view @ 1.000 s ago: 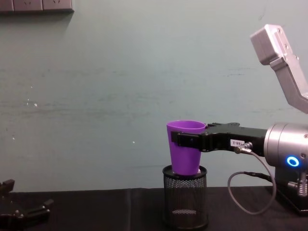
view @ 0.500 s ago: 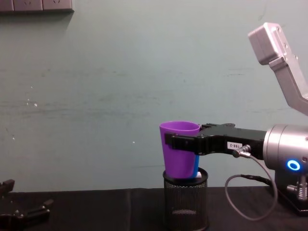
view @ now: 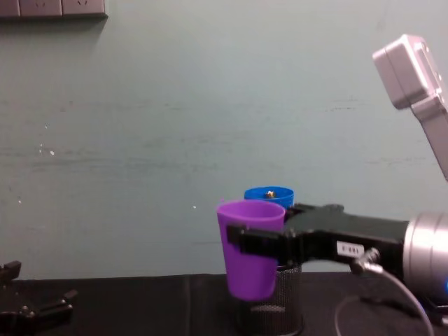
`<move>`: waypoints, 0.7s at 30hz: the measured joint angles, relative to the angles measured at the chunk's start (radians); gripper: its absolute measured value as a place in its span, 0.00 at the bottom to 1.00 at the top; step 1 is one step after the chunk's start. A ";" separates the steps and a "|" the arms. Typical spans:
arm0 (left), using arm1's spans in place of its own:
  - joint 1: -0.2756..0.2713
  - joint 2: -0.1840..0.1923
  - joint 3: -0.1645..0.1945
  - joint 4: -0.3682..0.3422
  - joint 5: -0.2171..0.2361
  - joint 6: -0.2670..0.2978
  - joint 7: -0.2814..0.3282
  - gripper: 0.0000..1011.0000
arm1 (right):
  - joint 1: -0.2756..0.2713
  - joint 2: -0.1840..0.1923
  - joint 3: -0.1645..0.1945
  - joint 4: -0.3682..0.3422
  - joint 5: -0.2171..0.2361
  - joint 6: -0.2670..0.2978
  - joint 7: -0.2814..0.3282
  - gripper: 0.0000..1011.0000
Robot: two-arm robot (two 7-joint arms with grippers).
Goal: Pick up one cup with a gripper and tap it against the other cup.
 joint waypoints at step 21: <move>0.000 0.000 0.000 0.000 0.000 0.000 0.000 0.99 | -0.240 0.020 0.040 -0.066 -0.104 -0.111 -0.104 0.72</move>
